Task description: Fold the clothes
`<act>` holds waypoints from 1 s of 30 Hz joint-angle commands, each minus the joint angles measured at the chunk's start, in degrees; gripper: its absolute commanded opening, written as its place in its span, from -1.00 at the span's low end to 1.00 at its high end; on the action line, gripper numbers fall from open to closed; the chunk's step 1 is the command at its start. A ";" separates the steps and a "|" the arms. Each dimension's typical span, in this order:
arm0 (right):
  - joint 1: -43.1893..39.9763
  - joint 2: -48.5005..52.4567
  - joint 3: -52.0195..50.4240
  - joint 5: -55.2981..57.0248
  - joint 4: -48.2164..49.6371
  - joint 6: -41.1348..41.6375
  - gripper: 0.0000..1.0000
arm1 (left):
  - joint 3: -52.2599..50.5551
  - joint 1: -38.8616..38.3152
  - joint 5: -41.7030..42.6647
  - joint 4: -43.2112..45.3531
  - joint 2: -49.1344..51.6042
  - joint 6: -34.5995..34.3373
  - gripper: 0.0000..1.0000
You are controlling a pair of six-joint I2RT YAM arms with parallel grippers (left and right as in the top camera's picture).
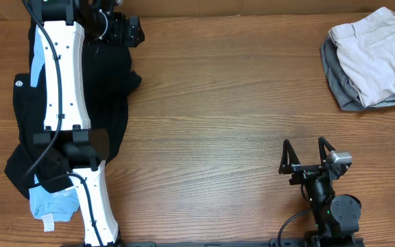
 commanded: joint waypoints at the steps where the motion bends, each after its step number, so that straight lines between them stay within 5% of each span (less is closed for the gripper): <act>1: 0.31 -0.68 -0.59 0.57 0.39 -0.57 1.00 | -0.46 -0.46 -0.35 0.09 -8.44 0.20 1.00; 16: 0.31 -0.68 -0.59 0.57 0.42 -0.57 1.00 | -46.47 -0.44 -5.03 4.68 -50.27 0.22 1.00; 26: 0.31 -0.68 -0.59 0.57 0.39 -0.57 1.00 | -93.00 -0.44 4.52 58.47 -81.37 0.22 1.00; 30: 0.31 -0.68 -0.59 0.57 0.39 -0.57 1.00 | -110.81 -0.44 4.81 73.77 -92.78 0.20 1.00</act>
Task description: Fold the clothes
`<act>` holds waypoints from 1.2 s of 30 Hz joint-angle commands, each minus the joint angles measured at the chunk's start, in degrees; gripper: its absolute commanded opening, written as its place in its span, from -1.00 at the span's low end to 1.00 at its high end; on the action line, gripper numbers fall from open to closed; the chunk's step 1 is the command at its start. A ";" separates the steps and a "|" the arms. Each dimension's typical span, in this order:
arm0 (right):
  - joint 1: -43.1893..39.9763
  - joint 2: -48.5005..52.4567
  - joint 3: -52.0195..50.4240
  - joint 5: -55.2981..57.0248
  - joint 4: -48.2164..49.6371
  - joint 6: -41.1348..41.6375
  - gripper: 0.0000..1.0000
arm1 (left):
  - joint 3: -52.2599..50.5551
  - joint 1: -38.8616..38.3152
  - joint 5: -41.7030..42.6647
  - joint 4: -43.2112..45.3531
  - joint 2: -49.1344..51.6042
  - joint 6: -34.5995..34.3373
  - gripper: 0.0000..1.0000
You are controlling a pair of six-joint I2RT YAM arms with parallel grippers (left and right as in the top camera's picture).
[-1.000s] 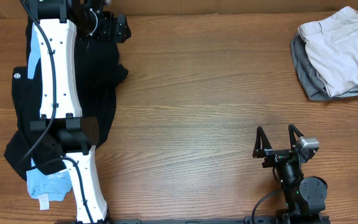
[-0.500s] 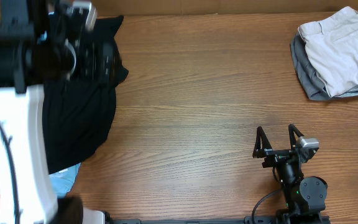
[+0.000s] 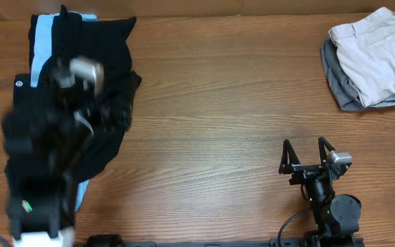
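A heap of black clothes [image 3: 112, 48] lies at the table's left side, with a light blue garment [image 3: 41, 34] showing under it at the far left. My left arm [image 3: 46, 158] is over the heap and blurred with motion. Its silver wrist camera [image 3: 86, 68] shows, but the fingers are lost against the black cloth. My right gripper [image 3: 306, 152] stands open near the front right, holding nothing and far from the clothes.
At the far right corner lies a folded stack: beige shorts [image 3: 376, 48] on a grey garment [image 3: 338, 86]. The wooden table [image 3: 225, 103] stretches bare between heap and stack. A strip of blue cloth [image 3: 82, 192] peeks out beside the left arm's base.
My left arm was stretched along the heap with its gripper at the far edge. Now it is drawn back over the heap's middle, blurred. The heap's far end is uncovered. The right arm has not moved.
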 commanded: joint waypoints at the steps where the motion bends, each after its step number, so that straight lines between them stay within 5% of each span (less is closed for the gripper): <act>1: 0.31 -0.68 -0.59 0.57 0.39 -0.59 1.00 | -14.60 -0.44 2.47 7.87 -9.09 0.20 0.99; 8: 0.31 -0.68 -0.59 0.57 0.37 -0.59 1.00 | -37.70 -0.44 2.08 22.47 -25.88 0.17 1.00; 15: 0.31 -0.68 -0.59 0.57 0.37 -0.59 1.00 | -51.12 -0.44 0.76 27.63 -38.60 0.17 1.00; 36: 0.31 -0.68 -0.59 0.57 0.37 -0.59 1.00 | -57.81 -0.33 -9.03 15.93 -47.91 -7.69 0.99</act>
